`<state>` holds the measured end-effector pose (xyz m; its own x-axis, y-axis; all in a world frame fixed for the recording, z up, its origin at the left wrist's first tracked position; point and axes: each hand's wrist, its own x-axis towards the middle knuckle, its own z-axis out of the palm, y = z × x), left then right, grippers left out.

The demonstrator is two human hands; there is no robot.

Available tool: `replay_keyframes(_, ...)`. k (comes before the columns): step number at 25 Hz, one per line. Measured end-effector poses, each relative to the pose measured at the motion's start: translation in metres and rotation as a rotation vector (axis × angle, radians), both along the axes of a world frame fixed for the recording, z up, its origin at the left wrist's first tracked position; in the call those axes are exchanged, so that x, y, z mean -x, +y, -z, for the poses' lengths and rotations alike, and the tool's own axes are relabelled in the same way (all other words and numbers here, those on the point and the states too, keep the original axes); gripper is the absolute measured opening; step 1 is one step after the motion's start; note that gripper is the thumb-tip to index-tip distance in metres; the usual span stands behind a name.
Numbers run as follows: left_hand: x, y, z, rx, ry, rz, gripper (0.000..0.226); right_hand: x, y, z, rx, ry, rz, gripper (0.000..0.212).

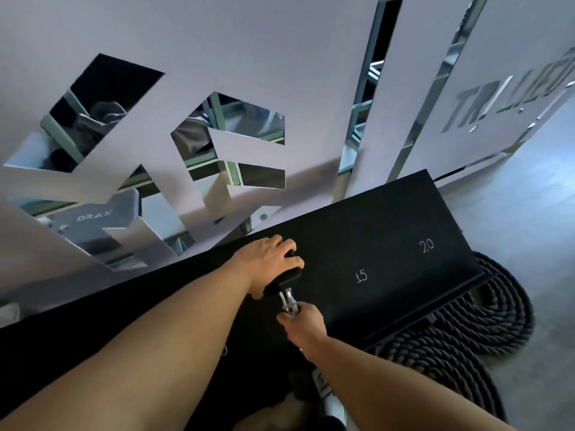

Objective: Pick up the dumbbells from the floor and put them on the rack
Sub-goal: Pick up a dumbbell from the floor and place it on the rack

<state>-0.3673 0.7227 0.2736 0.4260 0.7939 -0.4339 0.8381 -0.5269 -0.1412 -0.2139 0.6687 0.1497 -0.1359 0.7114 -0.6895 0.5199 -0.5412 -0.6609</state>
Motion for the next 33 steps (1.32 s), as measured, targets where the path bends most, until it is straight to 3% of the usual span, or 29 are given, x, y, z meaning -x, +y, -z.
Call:
replay_keyframes(6,0.006,0.030,0.040,-0.003,-0.029,-0.105,0.097,0.014,0.034,0.032,0.058,-0.021,0.031,0.007)
replay_keyframes(12,0.015,0.040,0.078,-0.026,-0.003,-0.140,0.095,0.018,0.063,0.059,-0.021,-0.110,-0.092,0.012)
replay_keyframes(23,0.030,0.032,0.125,-0.023,0.062,-0.193,0.094,0.022,0.074,0.086,0.010,-0.116,-0.214,0.016)
replay_keyframes(33,0.009,0.018,0.136,0.074,-0.087,-0.149,0.093,-0.005,0.051,0.097,0.014,-0.186,-0.267,0.013)
